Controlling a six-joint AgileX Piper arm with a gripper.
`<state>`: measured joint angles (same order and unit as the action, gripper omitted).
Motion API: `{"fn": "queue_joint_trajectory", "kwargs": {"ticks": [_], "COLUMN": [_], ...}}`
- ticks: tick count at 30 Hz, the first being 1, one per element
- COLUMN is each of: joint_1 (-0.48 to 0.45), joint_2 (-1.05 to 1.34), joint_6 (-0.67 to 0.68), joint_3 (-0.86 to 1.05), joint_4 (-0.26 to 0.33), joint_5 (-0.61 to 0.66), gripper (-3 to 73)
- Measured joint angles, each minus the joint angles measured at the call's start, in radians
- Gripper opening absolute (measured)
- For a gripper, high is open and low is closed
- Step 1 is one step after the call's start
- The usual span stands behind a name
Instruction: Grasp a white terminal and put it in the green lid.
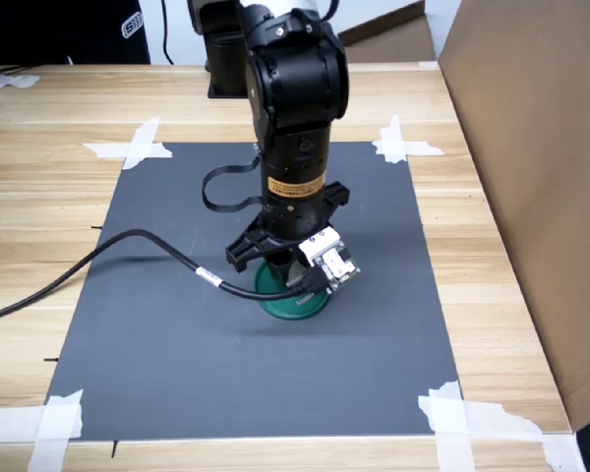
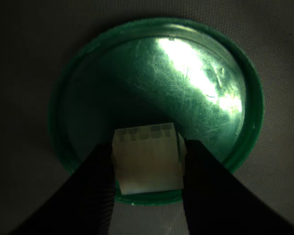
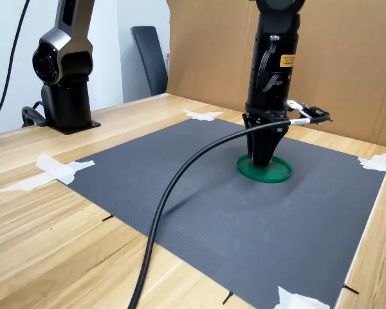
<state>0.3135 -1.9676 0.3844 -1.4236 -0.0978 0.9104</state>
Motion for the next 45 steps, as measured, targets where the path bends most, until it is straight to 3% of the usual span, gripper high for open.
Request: {"fn": "queue_joint_trajectory", "kwargs": {"ticks": [6,8,9,12,19,24,30,34,40,45], "joint_1": [0.0,0.0,0.0,0.0,0.0,0.0,0.0,0.0,-0.02,-0.175], "joint_2": [0.0,0.0,0.0,0.028,0.182,0.412,0.561,0.692,0.898,1.141], "joint_6": [0.019,0.023,0.023,0.023,-0.01,-0.027,-0.083,-0.146,-0.244,-0.271], "joint_3": [0.0,0.0,0.0,0.0,0.0,0.0,0.0,0.001,0.085,0.322], "joint_4": [0.0,0.0,0.0,0.0,0.001,0.001,0.001,0.008,0.004,0.001], "joint_5": [0.001,0.004,0.003,0.0,0.0,-0.009,0.106,0.117,-0.061,-0.291], "gripper": [33.0,43.1,52.3,62.5,64.4,57.9,33.0,0.0,-2.4,-2.5]}}
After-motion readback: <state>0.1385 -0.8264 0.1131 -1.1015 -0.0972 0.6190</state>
